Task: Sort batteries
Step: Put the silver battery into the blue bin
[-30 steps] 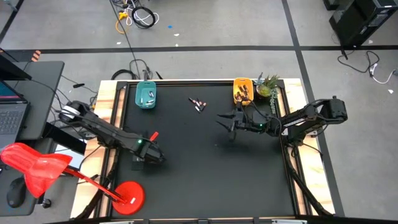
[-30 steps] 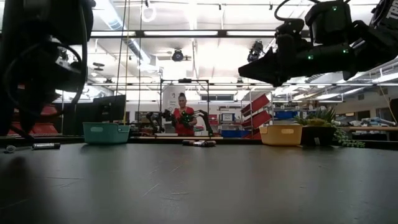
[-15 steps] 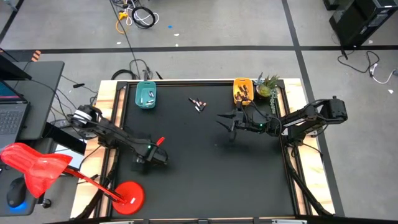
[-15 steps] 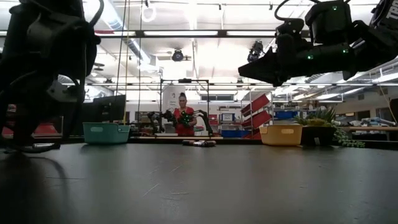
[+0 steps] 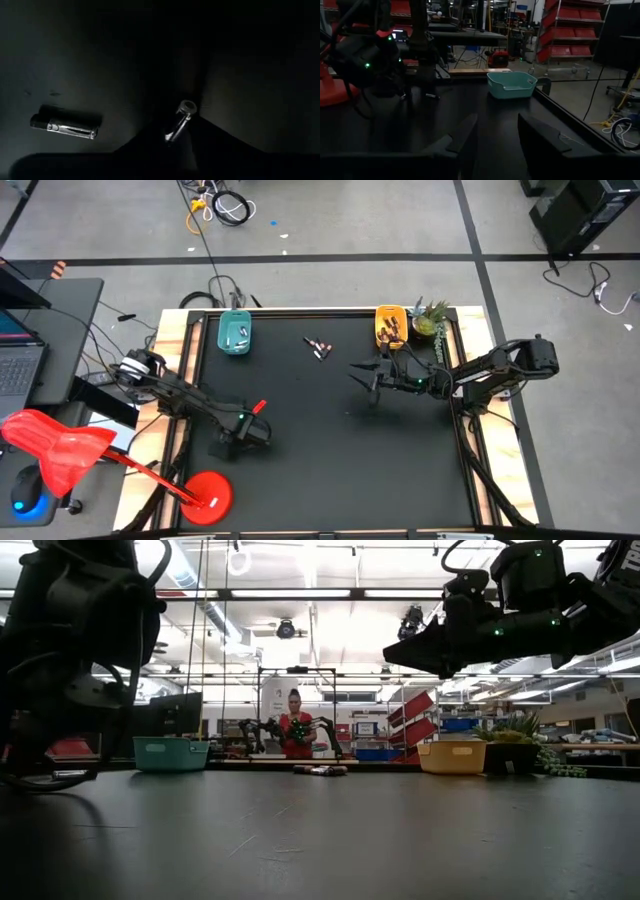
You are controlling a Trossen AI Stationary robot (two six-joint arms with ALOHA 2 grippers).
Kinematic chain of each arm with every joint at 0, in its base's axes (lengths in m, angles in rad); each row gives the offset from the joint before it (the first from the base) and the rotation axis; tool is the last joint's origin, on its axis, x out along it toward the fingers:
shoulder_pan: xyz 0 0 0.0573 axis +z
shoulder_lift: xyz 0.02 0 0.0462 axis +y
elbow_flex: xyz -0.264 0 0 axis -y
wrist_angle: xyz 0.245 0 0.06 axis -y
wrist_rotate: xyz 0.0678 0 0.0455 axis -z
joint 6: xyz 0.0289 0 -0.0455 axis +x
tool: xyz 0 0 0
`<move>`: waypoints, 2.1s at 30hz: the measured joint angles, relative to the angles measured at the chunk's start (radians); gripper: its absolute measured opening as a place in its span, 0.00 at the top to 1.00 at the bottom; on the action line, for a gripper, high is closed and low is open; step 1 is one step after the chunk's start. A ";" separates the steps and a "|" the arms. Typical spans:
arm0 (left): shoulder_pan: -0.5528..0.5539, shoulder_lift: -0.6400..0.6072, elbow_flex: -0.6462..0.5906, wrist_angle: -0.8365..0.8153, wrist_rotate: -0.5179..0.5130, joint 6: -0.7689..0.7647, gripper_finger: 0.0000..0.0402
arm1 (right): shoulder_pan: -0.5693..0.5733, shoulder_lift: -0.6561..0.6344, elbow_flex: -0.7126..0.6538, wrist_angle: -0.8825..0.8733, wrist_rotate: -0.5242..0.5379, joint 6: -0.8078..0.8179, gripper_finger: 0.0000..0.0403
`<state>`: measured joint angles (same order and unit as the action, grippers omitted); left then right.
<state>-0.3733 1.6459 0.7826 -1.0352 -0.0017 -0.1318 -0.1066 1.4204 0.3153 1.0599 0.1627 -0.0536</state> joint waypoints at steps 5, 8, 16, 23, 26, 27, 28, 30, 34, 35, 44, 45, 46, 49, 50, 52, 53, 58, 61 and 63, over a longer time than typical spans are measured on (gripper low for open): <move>0.000 0.000 0.000 0.000 -0.009 -0.012 0.95 | 0.000 0.000 0.000 0.000 0.000 -0.002 0.63; -0.001 0.000 0.000 -0.001 -0.021 -0.056 0.95 | 0.000 0.000 0.000 0.000 0.000 -0.002 0.63; 0.000 -0.013 0.047 -0.064 -0.110 -0.082 0.96 | 0.000 0.000 0.000 -0.001 0.000 -0.002 0.63; 0.001 -0.074 0.089 -0.081 -0.157 -0.108 0.97 | 0.000 0.000 -0.002 -0.005 0.000 0.006 0.63; 0.009 -0.097 0.103 -0.086 -0.217 -0.147 0.97 | 0.000 0.000 -0.002 -0.006 0.000 0.009 0.63; 0.015 -0.104 0.108 -0.085 -0.225 -0.166 0.97 | 0.000 0.000 -0.002 -0.006 0.000 0.011 0.63; 0.025 -0.115 0.112 -0.085 -0.232 -0.186 0.97 | 0.000 0.000 -0.002 -0.006 0.000 0.015 0.63; 0.048 -0.129 0.124 -0.085 -0.263 -0.209 0.99 | -0.002 0.000 -0.002 -0.006 0.000 0.022 0.63; 0.107 -0.144 0.153 -0.078 -0.334 -0.220 1.00 | -0.005 0.000 -0.003 -0.006 0.000 0.029 0.63; 0.127 -0.149 0.160 -0.076 -0.345 -0.218 1.00 | -0.005 0.000 -0.003 -0.006 0.000 0.032 0.63; 0.300 -0.156 0.198 -0.072 -0.390 -0.164 1.00 | -0.005 0.000 -0.003 -0.030 0.000 0.032 0.63; 0.310 -0.156 0.204 -0.072 -0.390 -0.156 0.99 | -0.005 0.000 -0.003 -0.032 0.000 0.032 0.63; 0.320 -0.156 0.211 -0.075 -0.390 -0.142 0.99 | -0.005 0.000 -0.003 -0.034 0.000 0.032 0.63; 0.350 -0.156 0.241 -0.089 -0.422 -0.134 0.98 | -0.005 0.000 -0.003 -0.048 0.002 0.035 0.63; 0.360 -0.156 0.254 -0.096 -0.451 -0.139 0.98 | -0.005 0.000 -0.003 -0.049 0.008 0.036 0.63; 0.378 -0.156 0.276 -0.108 -0.502 -0.161 0.98 | -0.005 0.000 -0.003 -0.052 0.022 0.036 0.63; 0.389 -0.156 0.282 -0.113 -0.517 -0.170 0.98 | -0.005 0.000 -0.003 -0.056 0.025 0.037 0.63; 0.446 -0.156 0.261 -0.136 -0.504 -0.194 0.93 | -0.004 0.000 -0.003 -0.058 0.027 0.050 0.63; 0.466 -0.153 0.215 -0.139 -0.451 -0.199 0.83 | -0.004 0.000 -0.003 -0.062 0.027 0.052 0.63; 0.474 -0.153 0.179 -0.136 -0.406 -0.237 0.76 | 0.001 0.000 -0.003 -0.067 0.027 0.054 0.63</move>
<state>0.1011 1.4930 0.9620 -1.1709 -0.4075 -0.3690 -0.1058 1.4200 0.3119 0.9925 0.1894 0.0002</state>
